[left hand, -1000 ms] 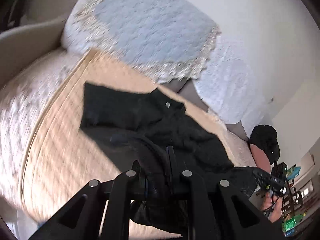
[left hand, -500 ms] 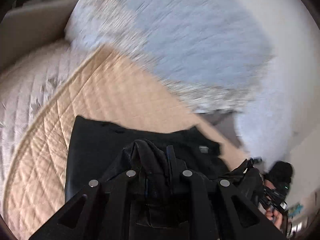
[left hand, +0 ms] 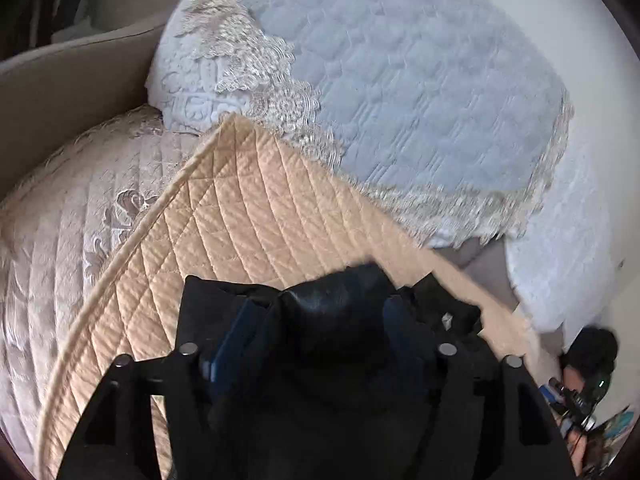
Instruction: Fold large clothes
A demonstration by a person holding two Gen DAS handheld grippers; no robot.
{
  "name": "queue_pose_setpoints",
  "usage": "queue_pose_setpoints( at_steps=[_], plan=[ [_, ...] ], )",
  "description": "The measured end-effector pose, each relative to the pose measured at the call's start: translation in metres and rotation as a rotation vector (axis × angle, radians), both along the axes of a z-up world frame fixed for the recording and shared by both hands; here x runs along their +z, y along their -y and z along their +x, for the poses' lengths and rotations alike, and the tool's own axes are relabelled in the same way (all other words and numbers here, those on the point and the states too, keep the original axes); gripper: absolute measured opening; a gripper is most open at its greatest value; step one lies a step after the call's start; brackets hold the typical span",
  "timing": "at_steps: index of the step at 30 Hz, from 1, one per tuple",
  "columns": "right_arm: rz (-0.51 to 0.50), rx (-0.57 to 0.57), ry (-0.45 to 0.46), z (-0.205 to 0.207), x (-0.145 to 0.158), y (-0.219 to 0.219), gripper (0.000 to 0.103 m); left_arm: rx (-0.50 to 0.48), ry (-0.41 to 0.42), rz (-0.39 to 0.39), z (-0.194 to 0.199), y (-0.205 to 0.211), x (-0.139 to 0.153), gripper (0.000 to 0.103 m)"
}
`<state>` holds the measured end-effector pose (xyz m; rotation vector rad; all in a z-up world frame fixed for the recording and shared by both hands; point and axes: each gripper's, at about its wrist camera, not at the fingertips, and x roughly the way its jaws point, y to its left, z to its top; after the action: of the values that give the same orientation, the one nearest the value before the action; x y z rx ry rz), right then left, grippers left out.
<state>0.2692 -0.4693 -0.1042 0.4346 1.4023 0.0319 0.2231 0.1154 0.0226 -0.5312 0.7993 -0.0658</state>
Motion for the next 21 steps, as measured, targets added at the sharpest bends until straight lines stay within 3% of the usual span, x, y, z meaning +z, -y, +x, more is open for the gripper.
queue_pose_setpoints(
  at_steps=[4, 9, 10, 11, 12, 13, 14, 18, 21],
  plan=[
    [-0.093, 0.083, -0.082, 0.008, -0.026, -0.008, 0.067, -0.106, -0.137, 0.089, 0.032, 0.019, -0.025, 0.070],
    [-0.135, 0.141, -0.202, 0.018, -0.047, -0.014, 0.066, -0.162, -0.203, 0.200, 0.055, 0.037, -0.040, 0.067],
    [-0.151, 0.161, -0.208, 0.021, -0.047, -0.017, 0.047, -0.173, -0.213, 0.229, 0.056, 0.043, -0.043, 0.056],
    [-0.169, 0.183, -0.202, 0.022, -0.045, -0.020, 0.006, -0.188, -0.224, 0.264, 0.058, 0.047, -0.044, 0.047],
    [-0.174, 0.192, -0.194, 0.023, -0.042, -0.022, 0.003, -0.203, -0.225, 0.301, 0.059, 0.053, -0.044, 0.029],
    [-0.175, 0.203, -0.170, 0.024, -0.035, -0.026, 0.003, -0.211, -0.213, 0.316, 0.057, 0.055, -0.041, 0.011],
    [-0.180, 0.216, -0.145, 0.027, -0.030, -0.029, 0.002, -0.222, -0.192, 0.316, 0.055, 0.058, -0.036, 0.007],
    [-0.202, 0.153, -0.014, 0.037, -0.001, -0.023, 0.002, -0.174, -0.024, 0.280, 0.043, 0.049, -0.001, 0.004],
    [-0.231, 0.071, 0.012, 0.040, -0.006, -0.007, 0.002, -0.109, 0.037, 0.234, 0.050, 0.037, 0.007, 0.004]
  ],
)
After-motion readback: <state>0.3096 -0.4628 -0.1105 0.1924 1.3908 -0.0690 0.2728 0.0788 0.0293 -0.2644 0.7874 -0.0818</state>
